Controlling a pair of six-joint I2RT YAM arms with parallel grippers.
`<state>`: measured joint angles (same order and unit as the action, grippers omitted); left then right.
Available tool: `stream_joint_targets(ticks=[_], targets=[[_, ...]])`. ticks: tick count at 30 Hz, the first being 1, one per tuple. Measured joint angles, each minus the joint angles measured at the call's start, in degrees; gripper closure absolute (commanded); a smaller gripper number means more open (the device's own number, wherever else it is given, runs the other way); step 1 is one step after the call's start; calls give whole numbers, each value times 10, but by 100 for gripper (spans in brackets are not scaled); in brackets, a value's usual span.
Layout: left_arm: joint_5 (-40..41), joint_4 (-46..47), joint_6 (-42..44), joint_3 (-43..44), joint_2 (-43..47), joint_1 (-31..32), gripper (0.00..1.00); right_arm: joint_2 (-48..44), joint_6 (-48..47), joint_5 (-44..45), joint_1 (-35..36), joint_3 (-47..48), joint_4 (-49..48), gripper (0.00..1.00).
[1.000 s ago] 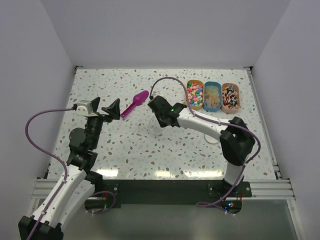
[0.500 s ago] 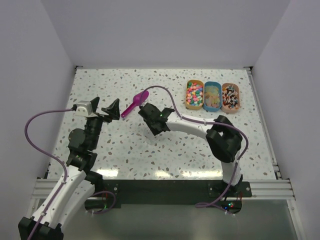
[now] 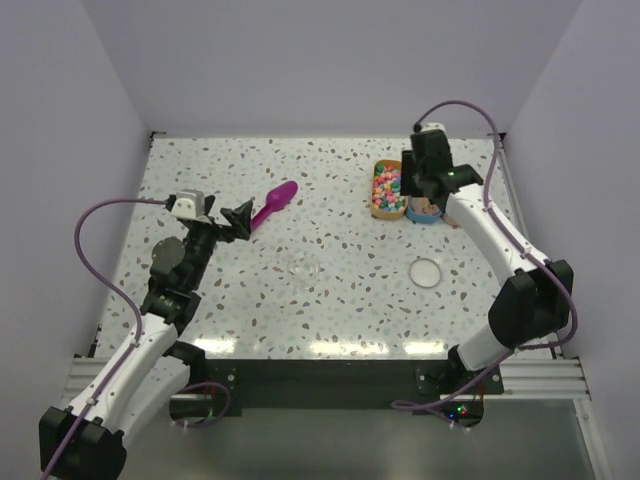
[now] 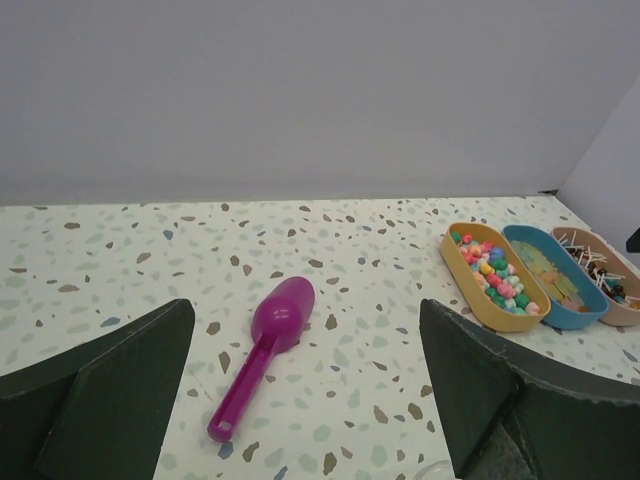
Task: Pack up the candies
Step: Pick up the storage box at the center of the board.
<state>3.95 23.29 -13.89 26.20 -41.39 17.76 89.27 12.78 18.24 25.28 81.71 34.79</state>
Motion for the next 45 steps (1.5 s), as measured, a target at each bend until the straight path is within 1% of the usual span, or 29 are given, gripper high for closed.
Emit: stream_joint_targets(ticks=[3,5,10,14,18,21,24,28,30,34,40,41,42,44,45], targets=[[-8,-3,0,6,0,0,0,13,0,1,-109,0,0,50],[-9,-3,1,7,0,0,0,34,0,-12,-161,1,-2,51],[-10,-7,10,10,-6,0,0,115,-7,-53,-255,17,-12,54],[-12,-16,14,11,-7,0,0,196,-7,-89,-322,52,-28,59],[-12,-25,20,16,-7,6,0,255,-5,-98,-365,86,-43,60],[-9,-31,29,22,-8,19,0,279,-10,-97,-374,110,-46,60],[-8,-42,37,30,-18,31,0,302,-24,-97,-376,137,-52,66],[-8,-58,45,34,-26,39,0,327,-39,-99,-378,162,-61,66],[-8,-63,47,36,-28,42,0,340,-45,-99,-380,169,-67,66],[-8,-67,52,37,-30,48,0,361,-57,-103,-382,170,-71,71],[-10,-68,56,37,-37,49,0,370,-80,-107,-386,171,-75,83],[-12,-68,56,37,-39,49,0,370,-84,-110,-387,171,-77,87],[-13,-68,56,37,-40,49,0,370,-88,-115,-389,171,-79,95],[-16,-68,55,37,-43,49,0,370,-91,-121,-394,171,-84,99],[-17,-68,56,37,-44,49,0,370,-91,-124,-396,171,-88,100]])
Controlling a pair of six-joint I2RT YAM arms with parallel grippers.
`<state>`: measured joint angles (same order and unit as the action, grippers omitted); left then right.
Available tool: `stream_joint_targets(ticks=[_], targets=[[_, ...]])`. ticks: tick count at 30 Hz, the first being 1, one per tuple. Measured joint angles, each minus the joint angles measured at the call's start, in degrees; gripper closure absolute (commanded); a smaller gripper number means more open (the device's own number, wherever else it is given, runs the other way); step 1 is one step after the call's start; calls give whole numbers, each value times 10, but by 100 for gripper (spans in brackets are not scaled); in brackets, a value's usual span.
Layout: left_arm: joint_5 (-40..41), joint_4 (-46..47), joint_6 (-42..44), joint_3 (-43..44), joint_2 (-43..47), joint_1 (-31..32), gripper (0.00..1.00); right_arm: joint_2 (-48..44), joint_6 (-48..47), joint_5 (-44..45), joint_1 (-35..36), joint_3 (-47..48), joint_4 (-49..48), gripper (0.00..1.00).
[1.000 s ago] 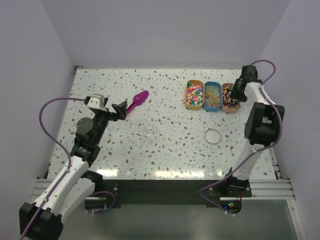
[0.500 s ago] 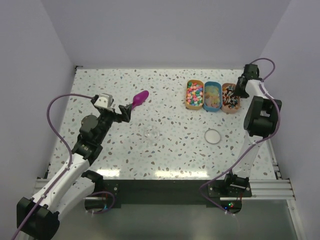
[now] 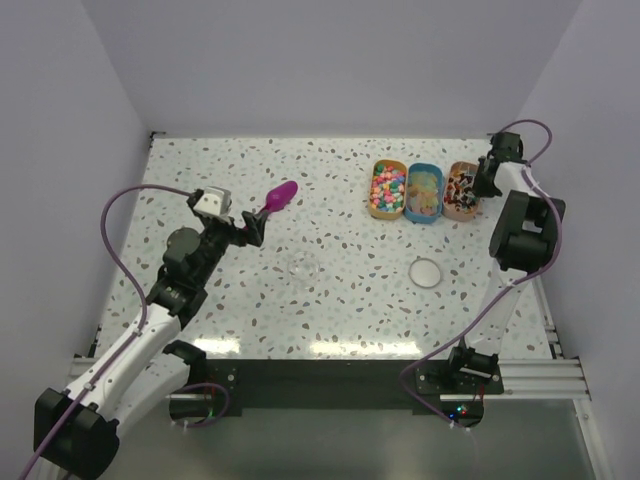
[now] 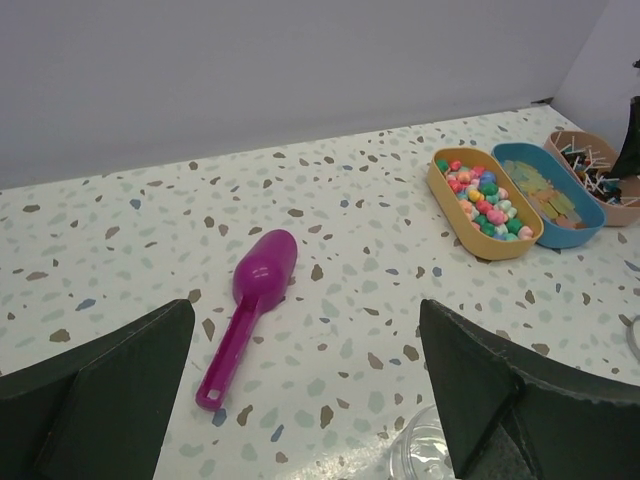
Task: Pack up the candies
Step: Pick up the storage box at the center of the board.
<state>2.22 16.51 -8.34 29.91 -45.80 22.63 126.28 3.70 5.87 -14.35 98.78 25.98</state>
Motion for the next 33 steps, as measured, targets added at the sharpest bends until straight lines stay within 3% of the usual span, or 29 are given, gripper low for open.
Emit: stream_joint_targets(ticks=[10,19,28,33], targets=[[-6,0,0,0,4,0,0,-32,-1,19,-2,-40,-27,100],[-6,0,0,0,39,9,0,-127,7,69,-3,-117,-24,100],[-5,0,0,0,57,17,0,-227,47,38,-2,-198,-24,100],[-5,0,0,0,57,21,0,-288,52,32,37,-238,-10,100]])
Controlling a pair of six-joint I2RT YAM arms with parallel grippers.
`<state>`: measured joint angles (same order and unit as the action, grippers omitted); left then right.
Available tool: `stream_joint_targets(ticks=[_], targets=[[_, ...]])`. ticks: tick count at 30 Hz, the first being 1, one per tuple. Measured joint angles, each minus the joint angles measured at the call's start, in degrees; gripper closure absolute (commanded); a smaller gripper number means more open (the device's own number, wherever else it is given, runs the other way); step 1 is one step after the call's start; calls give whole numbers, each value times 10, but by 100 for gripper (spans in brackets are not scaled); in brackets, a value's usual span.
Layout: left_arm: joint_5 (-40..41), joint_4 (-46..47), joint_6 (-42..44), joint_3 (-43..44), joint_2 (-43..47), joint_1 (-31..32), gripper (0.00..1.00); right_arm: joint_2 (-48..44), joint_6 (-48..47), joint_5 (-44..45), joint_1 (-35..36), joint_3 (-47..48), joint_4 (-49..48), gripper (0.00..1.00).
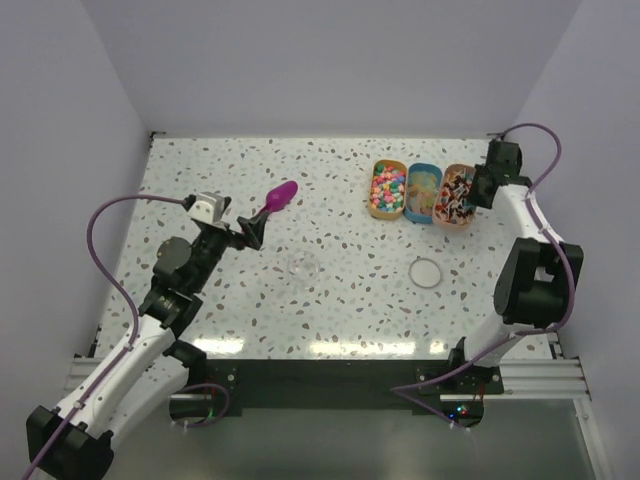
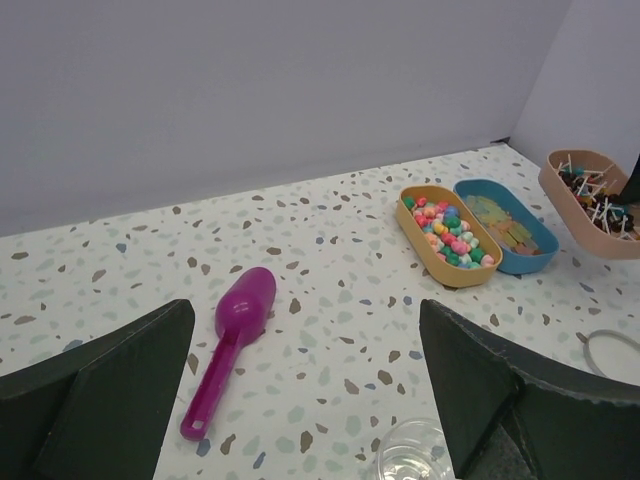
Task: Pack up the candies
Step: Pick up the storage box at the center of the board, then place the storage box at the center of the board.
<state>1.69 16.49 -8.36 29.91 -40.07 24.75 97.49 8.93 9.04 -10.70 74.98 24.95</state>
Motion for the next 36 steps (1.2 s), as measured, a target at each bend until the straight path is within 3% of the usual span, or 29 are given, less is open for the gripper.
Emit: stream_joint_targets(ticks=[7,12,19,29,30,31,34,36], targets=[[-1,0,0,0,0,2,0,-66,-63,-47,173,-32,8,100],[-4,0,-3,0,3,2,0,-64,-142,-110,272,-34,24,100],[-9,-1,-6,3,-1,2,0,16,-227,-164,337,-12,43,100],[-28,-20,-5,27,-99,-19,0,144,-353,-211,387,58,47,99],[-29,-23,-5,28,-110,-20,0,156,-363,-217,387,72,50,94],[-30,-25,-5,29,-120,-20,0,166,-371,-222,387,85,50,79],[-32,-32,-5,31,-142,-22,0,193,-387,-227,387,120,58,54],[-32,-39,-5,36,-154,-23,0,202,-390,-229,387,129,61,46]])
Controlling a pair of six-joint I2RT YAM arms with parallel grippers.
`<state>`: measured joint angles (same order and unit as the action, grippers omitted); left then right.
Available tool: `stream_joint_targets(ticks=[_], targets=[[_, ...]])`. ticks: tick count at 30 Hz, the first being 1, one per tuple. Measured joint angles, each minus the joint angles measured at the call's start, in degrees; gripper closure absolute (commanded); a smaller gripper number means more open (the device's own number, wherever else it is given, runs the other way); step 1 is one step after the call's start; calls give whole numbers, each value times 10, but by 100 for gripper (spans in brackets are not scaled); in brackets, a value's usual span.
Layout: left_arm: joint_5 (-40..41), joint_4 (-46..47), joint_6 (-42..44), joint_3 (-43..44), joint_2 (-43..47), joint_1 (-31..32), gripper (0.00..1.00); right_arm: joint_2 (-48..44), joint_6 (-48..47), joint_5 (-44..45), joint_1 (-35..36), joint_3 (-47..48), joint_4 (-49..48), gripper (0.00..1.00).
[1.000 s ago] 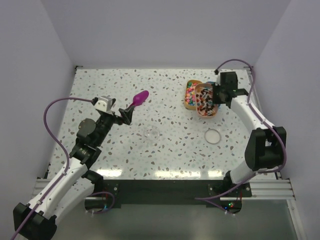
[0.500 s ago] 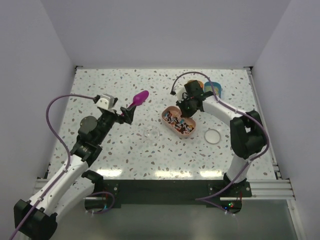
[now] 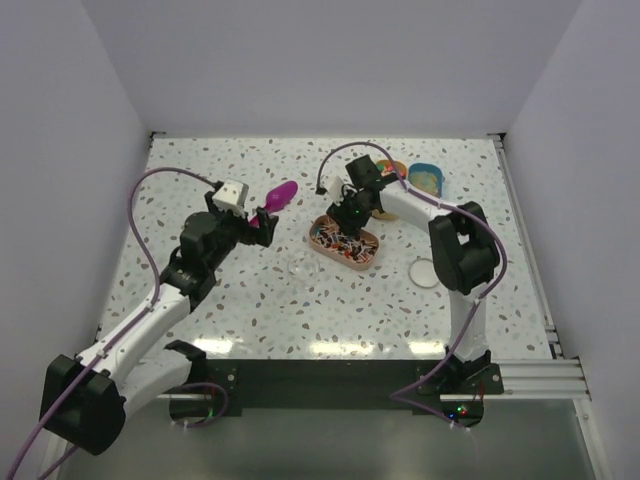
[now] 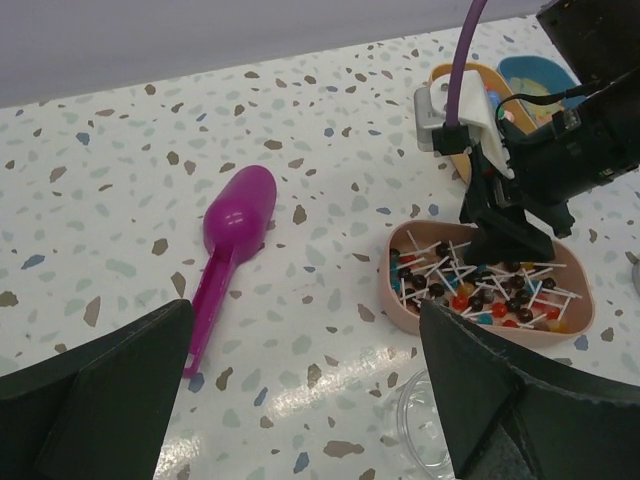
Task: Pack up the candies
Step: Place the storage box at the center of the board, then pick up the spatula from the center of the board.
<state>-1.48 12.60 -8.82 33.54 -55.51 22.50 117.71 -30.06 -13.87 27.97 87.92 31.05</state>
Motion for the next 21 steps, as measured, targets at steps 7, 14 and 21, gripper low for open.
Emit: stream_joint_targets(ticks=[7,14,21], targets=[[28,-29,5,35,-56,-12,0,-40,40,10,0,-17,10,25],[81,-110,4,103,-174,-34,0,-224,191,61,0,-131,-28,25],[101,-189,11,183,-296,-34,3,-358,320,105,-2,-281,-68,25]])
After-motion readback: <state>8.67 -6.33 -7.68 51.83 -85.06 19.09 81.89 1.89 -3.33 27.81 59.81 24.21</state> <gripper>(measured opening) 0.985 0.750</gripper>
